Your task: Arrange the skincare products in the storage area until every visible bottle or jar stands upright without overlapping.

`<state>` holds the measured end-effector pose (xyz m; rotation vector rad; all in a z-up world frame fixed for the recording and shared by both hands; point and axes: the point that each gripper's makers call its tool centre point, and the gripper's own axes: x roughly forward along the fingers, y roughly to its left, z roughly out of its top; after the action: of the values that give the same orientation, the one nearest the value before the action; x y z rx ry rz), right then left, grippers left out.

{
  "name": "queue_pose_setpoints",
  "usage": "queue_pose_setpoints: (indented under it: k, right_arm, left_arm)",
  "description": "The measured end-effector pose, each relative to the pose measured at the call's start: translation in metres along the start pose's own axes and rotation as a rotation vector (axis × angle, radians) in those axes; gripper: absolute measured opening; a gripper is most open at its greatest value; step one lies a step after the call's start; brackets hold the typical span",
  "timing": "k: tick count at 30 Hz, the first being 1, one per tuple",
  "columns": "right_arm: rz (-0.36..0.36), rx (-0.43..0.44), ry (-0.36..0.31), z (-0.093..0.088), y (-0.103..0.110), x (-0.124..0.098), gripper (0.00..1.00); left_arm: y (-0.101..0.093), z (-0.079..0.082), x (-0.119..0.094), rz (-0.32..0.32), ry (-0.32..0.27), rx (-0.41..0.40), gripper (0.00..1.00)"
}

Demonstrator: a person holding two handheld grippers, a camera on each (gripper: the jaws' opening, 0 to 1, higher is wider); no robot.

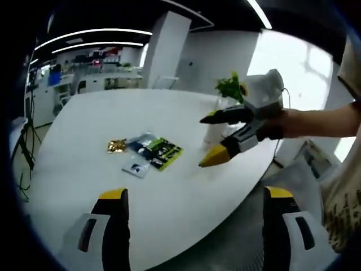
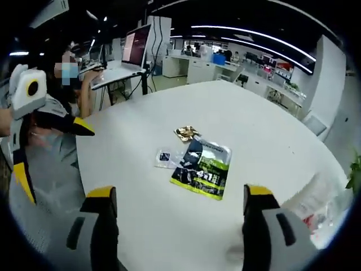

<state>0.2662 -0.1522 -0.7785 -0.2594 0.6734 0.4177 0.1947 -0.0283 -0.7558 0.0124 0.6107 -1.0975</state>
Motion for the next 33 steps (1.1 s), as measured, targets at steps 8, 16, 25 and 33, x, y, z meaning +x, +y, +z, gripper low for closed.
queue_pose_setpoints:
  k: [8,16,25,33]
  right_arm:
    - [0.013,0.061,0.032,0.002,-0.013,0.045,0.96]
    - [-0.051,0.198,0.104,-0.022,-0.041,0.092,0.96]
    - [-0.148,0.310,0.119,-0.031,-0.071,0.115,0.94]
    - [-0.186,0.372,0.108,-0.030,-0.094,0.135,0.93]
  left_arm:
    - [0.000,-0.002,0.001,-0.006,0.012,-0.005,0.95]
    - [0.004,-0.002,0.001,0.003,0.009,-0.041,0.95]
    - [0.007,-0.004,0.002,0.014,0.019,-0.048,0.93]
    - [0.008,-0.005,0.003,0.020,0.023,-0.039,0.91]
